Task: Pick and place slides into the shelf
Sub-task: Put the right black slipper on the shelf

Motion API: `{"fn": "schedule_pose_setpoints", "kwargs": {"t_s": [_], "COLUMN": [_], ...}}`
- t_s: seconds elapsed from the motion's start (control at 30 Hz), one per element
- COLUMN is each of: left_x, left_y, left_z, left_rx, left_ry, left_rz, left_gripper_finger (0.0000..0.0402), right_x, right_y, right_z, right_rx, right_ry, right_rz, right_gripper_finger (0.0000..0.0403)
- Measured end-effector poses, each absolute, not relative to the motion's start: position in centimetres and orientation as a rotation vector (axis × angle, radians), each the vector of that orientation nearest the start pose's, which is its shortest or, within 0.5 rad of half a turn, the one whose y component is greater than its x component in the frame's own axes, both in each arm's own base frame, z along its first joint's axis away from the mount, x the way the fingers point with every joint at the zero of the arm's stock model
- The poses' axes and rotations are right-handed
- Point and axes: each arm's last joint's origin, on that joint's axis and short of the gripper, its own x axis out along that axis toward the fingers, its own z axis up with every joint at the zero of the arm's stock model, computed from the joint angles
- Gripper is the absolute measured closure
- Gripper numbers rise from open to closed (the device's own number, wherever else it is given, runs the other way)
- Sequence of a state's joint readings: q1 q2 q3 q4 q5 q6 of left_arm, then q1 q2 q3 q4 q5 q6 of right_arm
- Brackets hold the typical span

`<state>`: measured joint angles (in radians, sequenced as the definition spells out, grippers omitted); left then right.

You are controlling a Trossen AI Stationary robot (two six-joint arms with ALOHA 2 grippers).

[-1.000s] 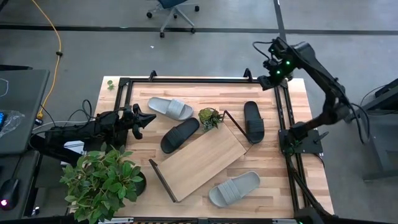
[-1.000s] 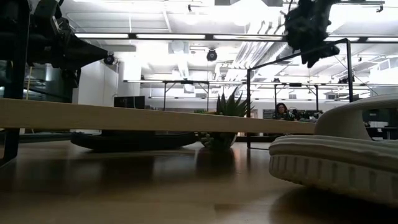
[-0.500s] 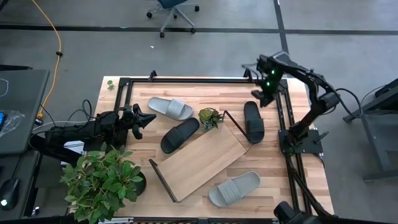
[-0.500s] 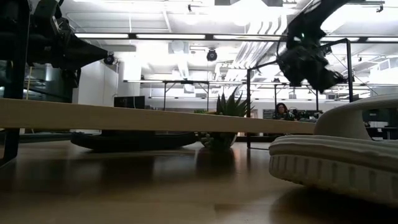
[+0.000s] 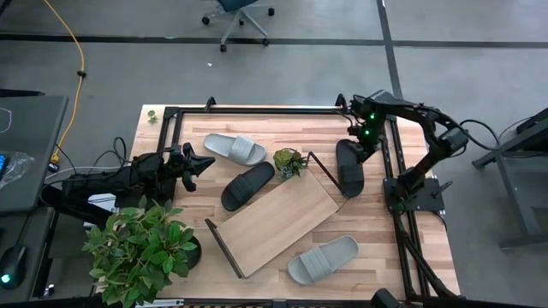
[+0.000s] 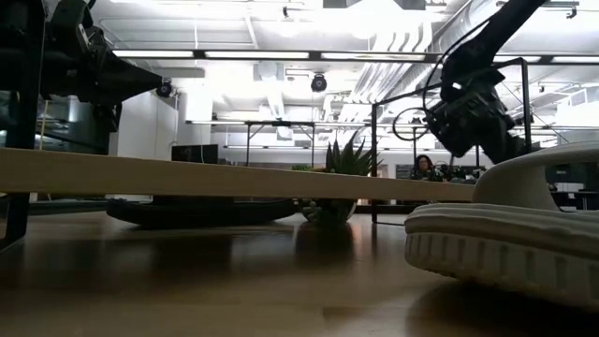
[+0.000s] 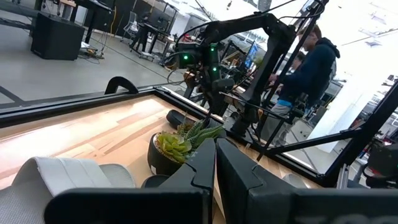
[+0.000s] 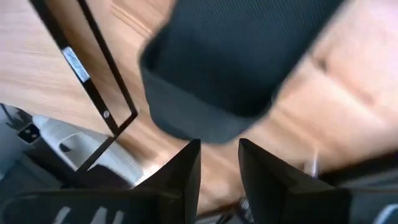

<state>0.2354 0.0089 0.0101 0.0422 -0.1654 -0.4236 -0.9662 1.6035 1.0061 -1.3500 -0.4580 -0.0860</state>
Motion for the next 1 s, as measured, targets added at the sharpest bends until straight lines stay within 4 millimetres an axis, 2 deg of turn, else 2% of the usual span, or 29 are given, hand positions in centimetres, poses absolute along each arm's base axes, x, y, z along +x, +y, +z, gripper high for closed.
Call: {"fn": "schedule_pose_setpoints", "kwargs": {"t_s": [0.33, 0.8, 0.9, 1.0], "left_x": [9.3, 9.3, 9.3, 9.3], "left_y": [2.7, 2.7, 2.7, 2.7], "left_z": [17.0, 17.0, 17.0, 17.0], "left_rx": [-0.416, -0.417, -0.417, -0.417], "left_ry": [-0.128, -0.128, -0.128, -0.128], "left_rz": [0.385, 0.386, 0.385, 0.386], "left_gripper_finger": [0.0396, 0.0396, 0.0396, 0.0396], "right_x": [15.6, 15.9, 15.9, 15.9], "right_y": [-18.5, -18.9, -18.9, -18.9], "right_z": [19.6, 19.5, 19.5, 19.5], "right_rx": [0.980, 0.833, 0.799, 0.792], "right_ry": [1.410, 1.371, 1.366, 1.364], "right_rz": [-0.118, -0.043, -0.009, -0.002], "right_gripper_finger": [0.0304, 0.0303, 0.0293, 0.0265]}}
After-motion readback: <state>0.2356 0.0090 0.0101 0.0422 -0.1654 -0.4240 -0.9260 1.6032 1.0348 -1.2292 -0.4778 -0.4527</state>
